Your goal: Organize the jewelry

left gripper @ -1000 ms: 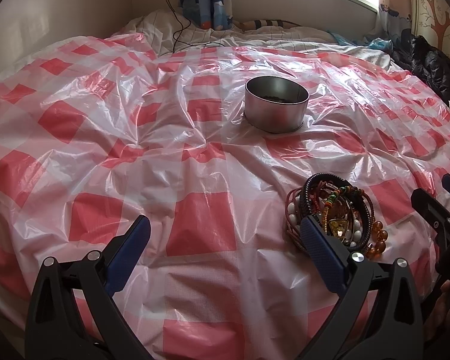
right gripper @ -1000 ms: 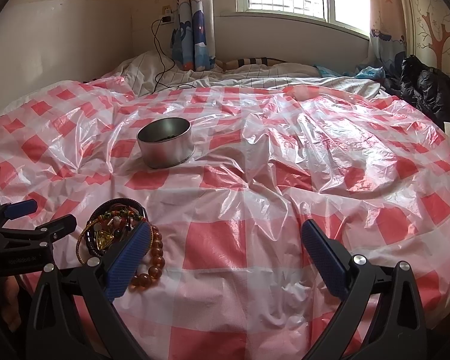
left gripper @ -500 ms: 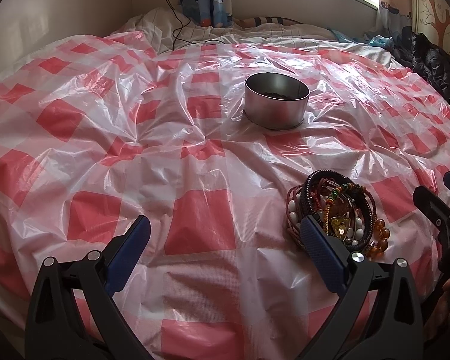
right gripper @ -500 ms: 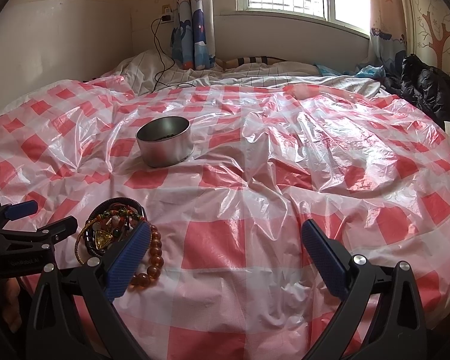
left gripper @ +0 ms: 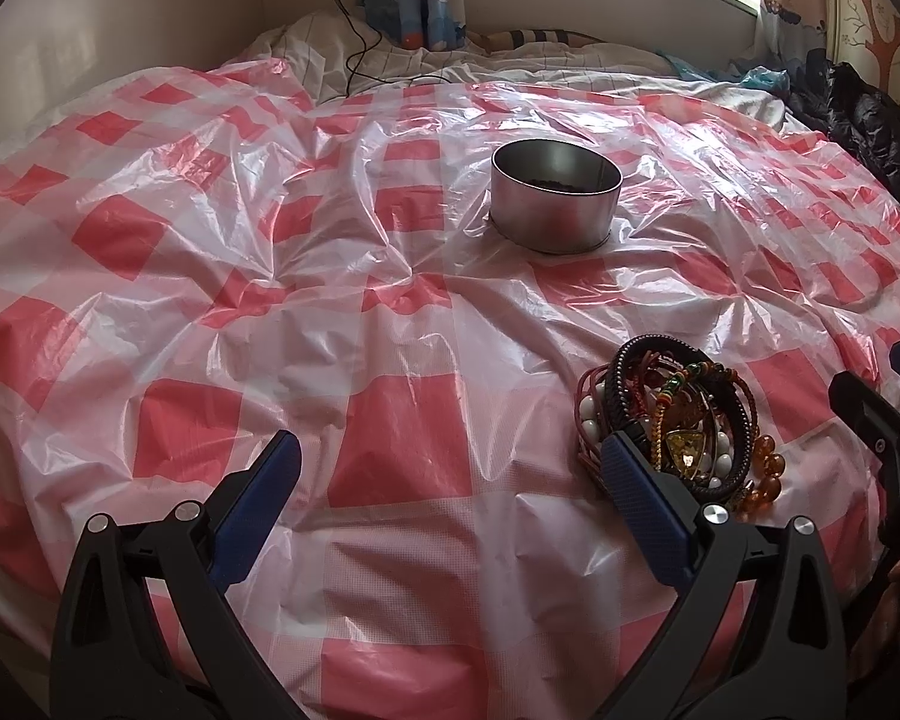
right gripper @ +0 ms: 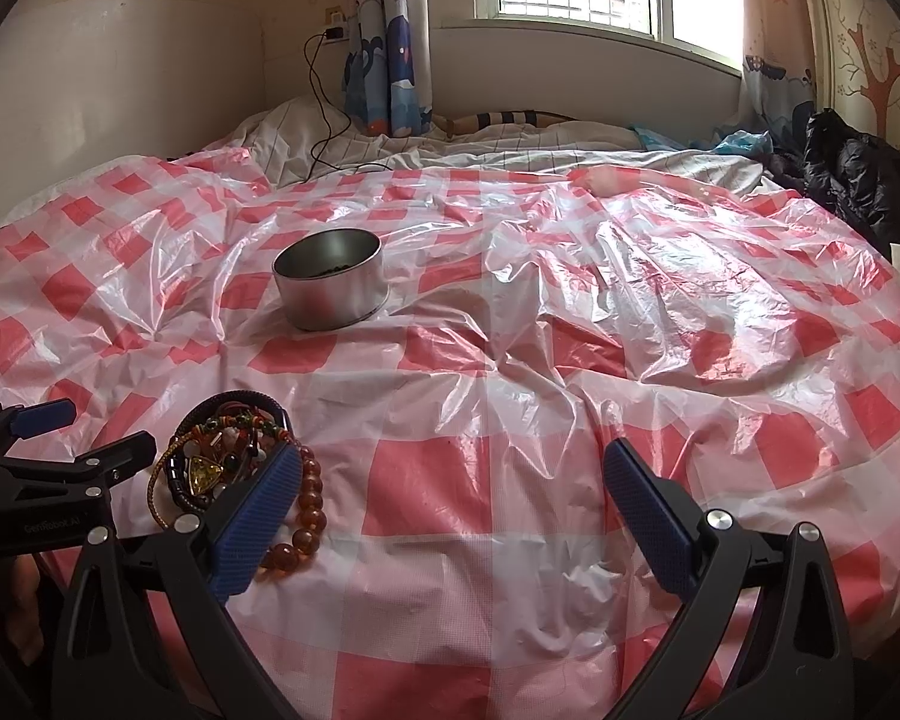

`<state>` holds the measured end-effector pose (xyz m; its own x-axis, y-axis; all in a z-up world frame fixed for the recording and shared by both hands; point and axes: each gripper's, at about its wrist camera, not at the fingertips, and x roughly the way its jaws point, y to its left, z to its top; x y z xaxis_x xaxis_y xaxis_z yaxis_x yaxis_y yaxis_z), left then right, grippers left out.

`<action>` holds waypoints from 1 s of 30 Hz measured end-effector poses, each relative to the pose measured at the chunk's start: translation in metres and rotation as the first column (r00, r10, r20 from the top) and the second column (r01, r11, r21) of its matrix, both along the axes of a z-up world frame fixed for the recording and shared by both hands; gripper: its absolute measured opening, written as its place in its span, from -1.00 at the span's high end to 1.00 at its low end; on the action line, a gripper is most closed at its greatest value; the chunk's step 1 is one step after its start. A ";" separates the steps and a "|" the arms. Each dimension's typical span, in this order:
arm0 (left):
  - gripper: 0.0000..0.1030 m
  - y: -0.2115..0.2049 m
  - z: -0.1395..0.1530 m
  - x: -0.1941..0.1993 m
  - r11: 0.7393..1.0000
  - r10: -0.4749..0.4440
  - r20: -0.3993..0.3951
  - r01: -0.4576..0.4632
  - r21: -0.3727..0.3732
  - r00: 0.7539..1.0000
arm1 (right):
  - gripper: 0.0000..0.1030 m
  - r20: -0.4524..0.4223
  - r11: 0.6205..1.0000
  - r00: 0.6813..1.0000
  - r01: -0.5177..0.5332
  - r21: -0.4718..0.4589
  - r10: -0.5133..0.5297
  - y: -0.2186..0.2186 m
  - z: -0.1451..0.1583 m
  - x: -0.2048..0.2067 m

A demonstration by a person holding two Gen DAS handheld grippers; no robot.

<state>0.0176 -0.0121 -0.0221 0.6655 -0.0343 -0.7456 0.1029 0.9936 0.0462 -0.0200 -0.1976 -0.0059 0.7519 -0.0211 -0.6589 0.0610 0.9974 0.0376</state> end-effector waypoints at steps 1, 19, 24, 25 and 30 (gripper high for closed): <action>-0.87 0.000 0.000 0.000 1.000 0.003 -0.004 -0.003 0.001 1.000 | -0.87 0.000 1.000 1.000 -0.001 0.001 0.001 0.000 0.000 0.000; -0.87 -0.009 -0.003 0.004 1.000 -0.022 -0.022 0.022 0.001 1.000 | -0.87 -0.001 1.000 1.000 -0.029 -0.012 0.029 0.004 0.002 0.001; -0.87 -0.015 -0.001 0.003 0.999 -0.032 -0.013 0.032 0.015 0.999 | -0.87 -0.010 1.000 1.000 -0.013 -0.007 0.013 0.001 -0.001 0.004; -0.87 -0.015 -0.001 0.004 0.999 -0.033 -0.014 0.033 0.013 0.999 | -0.87 -0.012 1.000 1.000 -0.011 -0.009 0.011 0.001 -0.002 0.005; -0.87 -0.012 -0.001 0.005 0.999 -0.041 -0.021 0.041 -0.004 0.999 | -0.87 -0.023 0.999 0.999 -0.025 -0.023 0.024 0.005 -0.006 0.009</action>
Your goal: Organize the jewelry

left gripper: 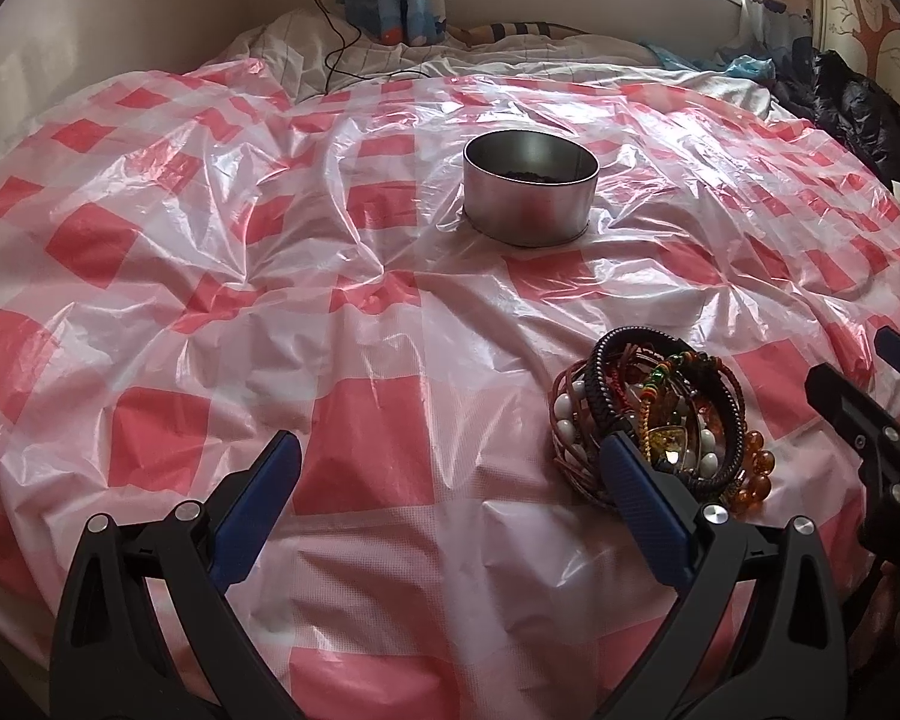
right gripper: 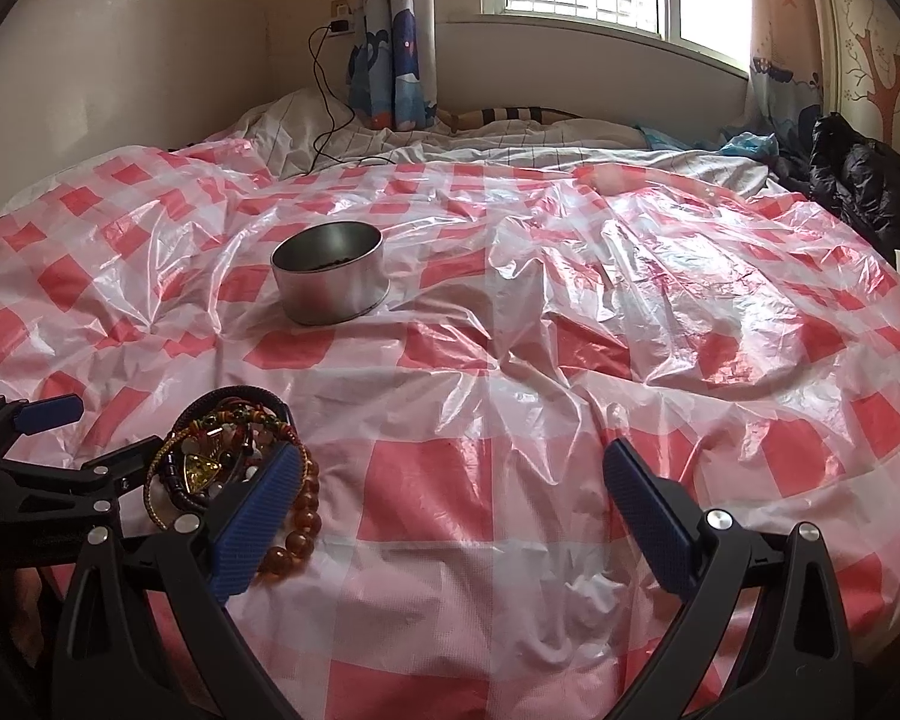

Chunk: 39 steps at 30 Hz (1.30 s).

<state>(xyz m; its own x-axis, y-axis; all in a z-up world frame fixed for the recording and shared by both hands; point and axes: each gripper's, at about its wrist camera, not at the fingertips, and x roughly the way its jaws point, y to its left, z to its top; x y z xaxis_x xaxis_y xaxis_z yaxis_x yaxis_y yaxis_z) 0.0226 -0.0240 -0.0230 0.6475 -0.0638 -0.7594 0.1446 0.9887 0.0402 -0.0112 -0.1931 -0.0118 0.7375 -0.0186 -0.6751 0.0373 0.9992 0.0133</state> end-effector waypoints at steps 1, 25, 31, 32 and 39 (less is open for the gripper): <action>-0.87 0.002 0.000 0.000 1.000 -0.002 -0.004 0.002 -0.006 1.000 | -0.87 -0.005 1.000 1.000 -0.007 -0.004 0.007 0.002 -0.001 0.001; -0.87 0.015 0.018 0.005 0.972 -0.104 0.101 0.122 -0.202 0.989 | -0.87 -0.073 0.961 0.976 -0.188 0.202 0.206 0.007 -0.009 0.034; -0.87 0.025 0.020 0.006 0.973 -0.067 0.105 0.088 -0.212 0.992 | -0.83 -0.105 0.945 0.958 -0.239 0.223 0.267 0.021 -0.016 0.050; -0.87 0.025 0.019 0.006 0.976 -0.065 0.105 0.086 -0.199 0.992 | -0.80 -0.112 0.943 0.956 -0.241 0.228 0.271 0.021 -0.018 0.052; -0.87 0.026 0.019 0.007 0.977 -0.064 0.106 0.084 -0.199 0.992 | 0.40 -0.140 0.900 0.939 -0.248 0.359 0.314 0.013 -0.029 0.055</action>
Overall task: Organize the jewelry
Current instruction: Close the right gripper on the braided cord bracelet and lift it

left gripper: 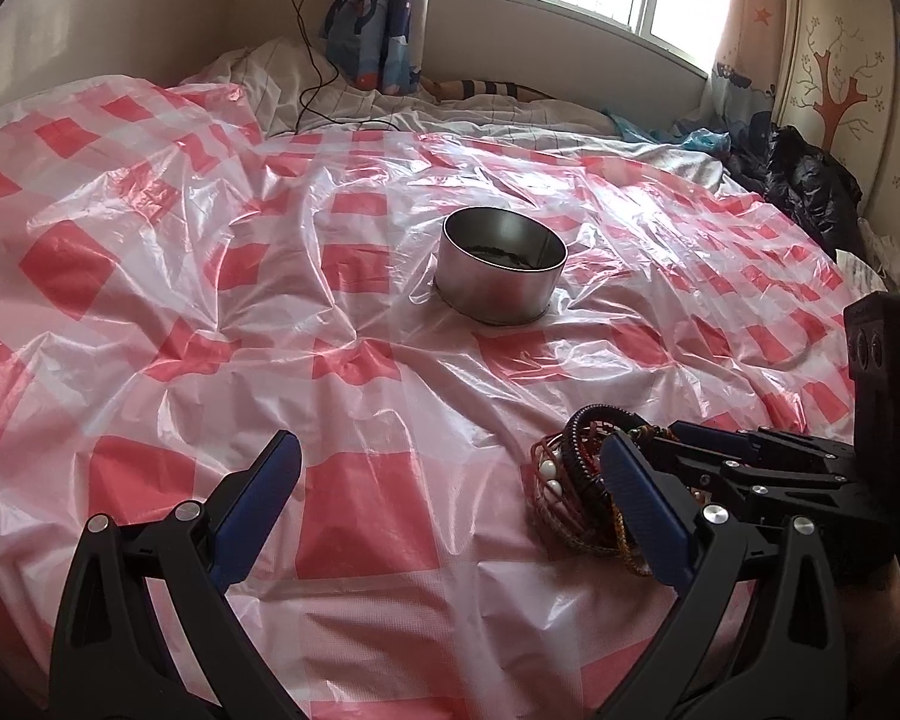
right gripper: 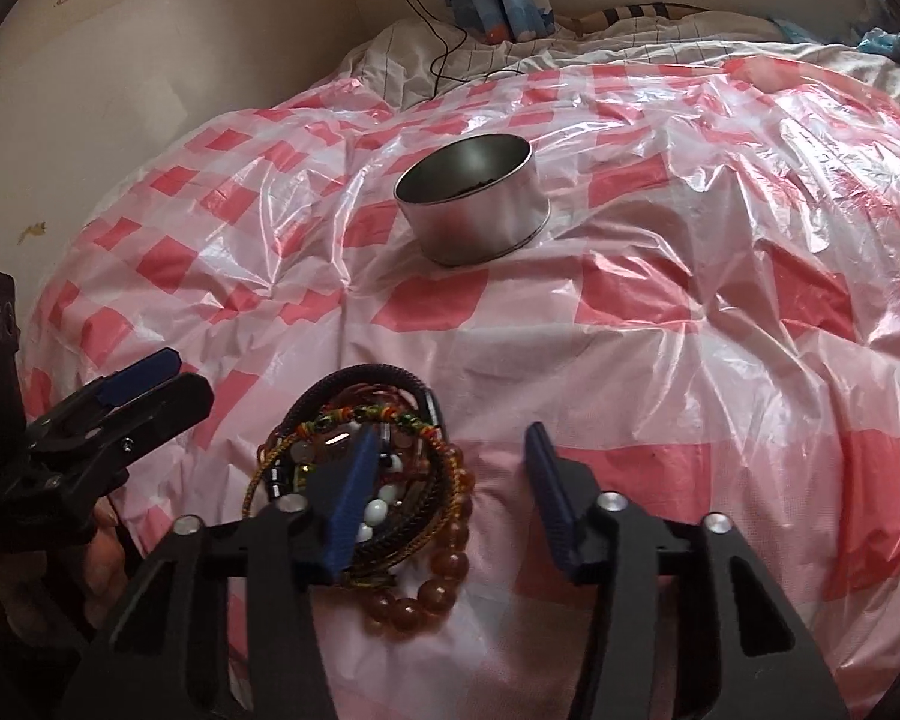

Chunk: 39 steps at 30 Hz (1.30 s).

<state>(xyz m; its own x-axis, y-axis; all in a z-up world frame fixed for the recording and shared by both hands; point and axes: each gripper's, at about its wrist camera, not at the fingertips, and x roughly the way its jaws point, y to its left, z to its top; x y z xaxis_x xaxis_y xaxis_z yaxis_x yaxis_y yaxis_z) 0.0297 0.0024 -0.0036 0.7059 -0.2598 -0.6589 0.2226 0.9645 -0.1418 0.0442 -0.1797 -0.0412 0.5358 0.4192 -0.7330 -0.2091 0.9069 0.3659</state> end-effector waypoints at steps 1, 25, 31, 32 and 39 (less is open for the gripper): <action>-0.87 0.000 0.000 0.000 1.000 0.000 -0.001 0.000 0.001 1.000 | 0.58 0.004 1.000 1.000 -0.003 -0.009 0.003 0.002 0.001 -0.001; -0.87 -0.006 -0.005 -0.002 0.999 -0.011 -0.007 0.012 0.041 1.000 | 0.30 0.016 0.996 1.000 0.023 0.084 -0.025 -0.018 0.014 -0.014; -0.87 -0.006 -0.004 -0.003 0.999 -0.013 -0.002 0.013 0.040 1.000 | 0.81 -0.044 0.994 0.999 0.022 0.111 -0.018 -0.019 -0.002 -0.009; -0.87 -0.005 -0.004 -0.003 0.999 -0.013 0.000 0.013 0.041 1.000 | 0.82 -0.027 0.994 0.999 0.028 0.104 -0.026 -0.020 0.003 -0.012; -0.87 -0.007 -0.001 -0.004 0.998 -0.029 0.004 0.029 0.049 1.000 | 0.93 0.012 0.970 0.997 0.071 0.234 -0.076 -0.049 0.026 -0.025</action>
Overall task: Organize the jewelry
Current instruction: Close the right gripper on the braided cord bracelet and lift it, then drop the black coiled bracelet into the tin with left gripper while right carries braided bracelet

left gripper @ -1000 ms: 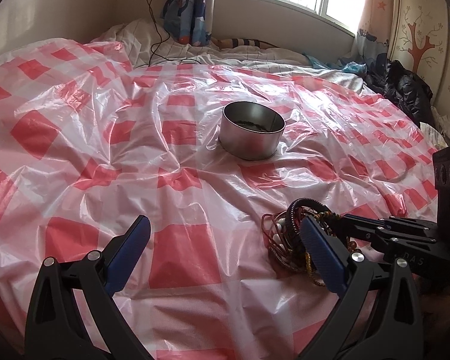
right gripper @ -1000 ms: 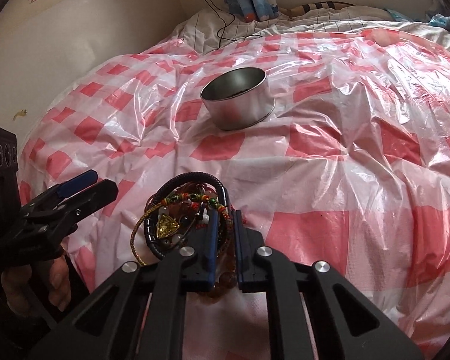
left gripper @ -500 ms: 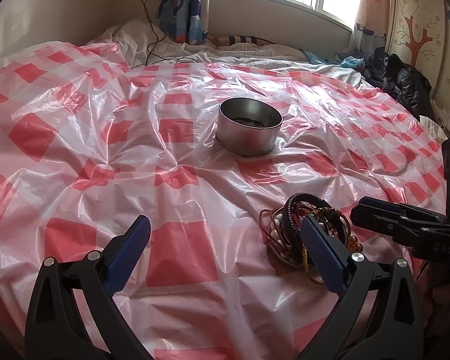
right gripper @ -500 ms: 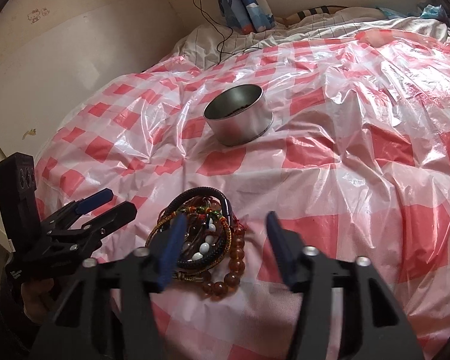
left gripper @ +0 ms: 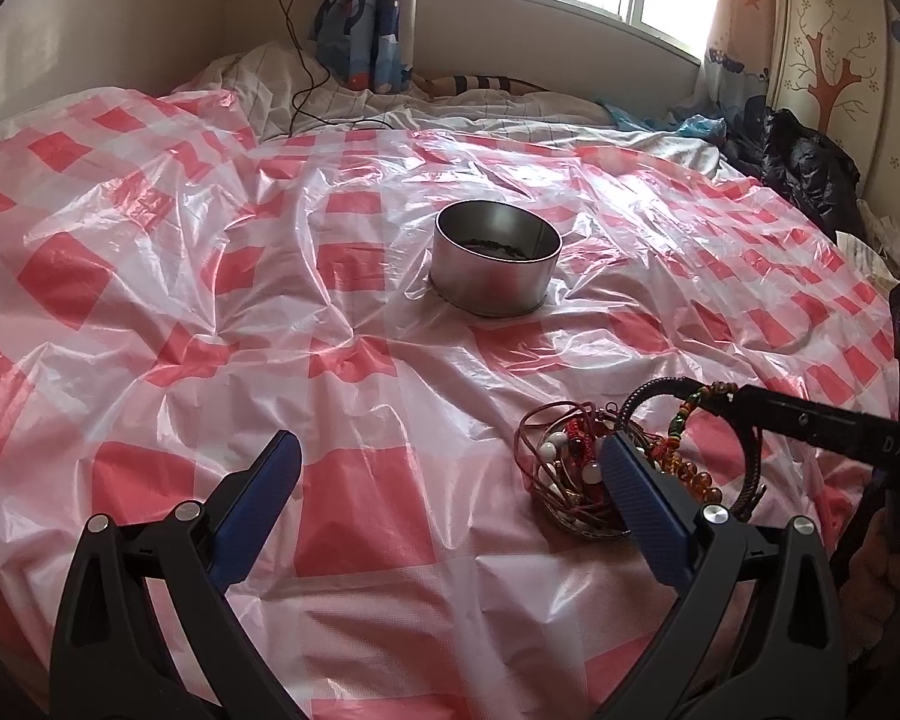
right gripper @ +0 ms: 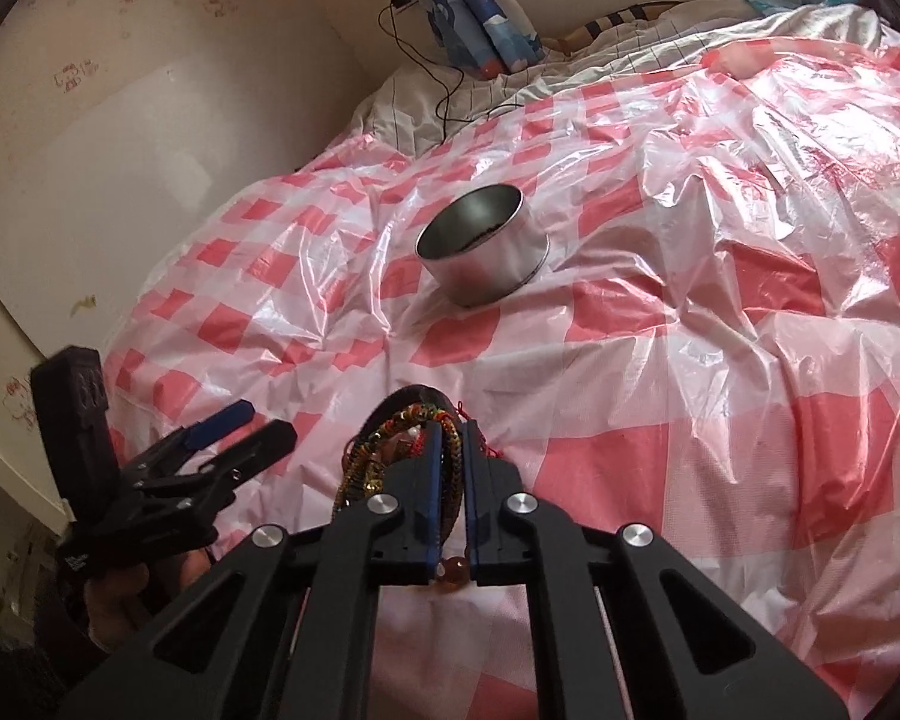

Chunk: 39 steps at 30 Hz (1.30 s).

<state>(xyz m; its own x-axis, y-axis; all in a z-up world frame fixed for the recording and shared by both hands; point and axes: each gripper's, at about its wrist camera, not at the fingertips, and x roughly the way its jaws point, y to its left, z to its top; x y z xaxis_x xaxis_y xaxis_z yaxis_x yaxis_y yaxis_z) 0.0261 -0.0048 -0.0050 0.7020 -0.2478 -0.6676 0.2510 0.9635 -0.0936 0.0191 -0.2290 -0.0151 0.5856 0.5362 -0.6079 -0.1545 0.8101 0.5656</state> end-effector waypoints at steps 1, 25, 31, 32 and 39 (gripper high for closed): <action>-0.87 -0.003 0.001 -0.001 1.000 -0.008 0.006 0.008 0.010 1.000 | 0.93 -0.004 1.000 1.000 0.003 -0.021 -0.003 -0.001 0.002 0.000; -0.04 -0.088 -0.007 0.008 0.952 -0.270 -0.063 0.276 0.133 0.961 | 0.93 0.073 0.979 0.982 0.162 0.126 -0.172 -0.078 0.030 -0.007; 0.21 -0.098 -0.017 0.011 0.929 -0.294 -0.120 0.313 0.199 0.948 | 0.92 0.076 0.974 0.981 0.168 0.153 -0.181 -0.083 0.028 -0.009; 0.41 -0.099 -0.017 0.010 0.925 -0.302 -0.112 0.320 0.204 0.947 | 0.92 0.076 0.974 0.981 0.166 0.154 -0.179 -0.083 0.028 -0.009; 0.85 -0.102 -0.009 0.007 0.918 -0.310 -0.121 0.330 0.220 0.943 | 0.92 0.079 0.975 0.982 0.159 0.152 -0.172 -0.080 0.028 -0.009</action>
<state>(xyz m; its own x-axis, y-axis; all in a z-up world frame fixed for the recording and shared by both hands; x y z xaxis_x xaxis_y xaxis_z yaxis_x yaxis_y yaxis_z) 0.0332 -0.1066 -0.0136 0.5515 -0.2795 -0.7860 0.5503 0.8300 0.0911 0.0100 -0.3094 0.0127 0.7229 0.5053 -0.4712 -0.0810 0.7393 0.6685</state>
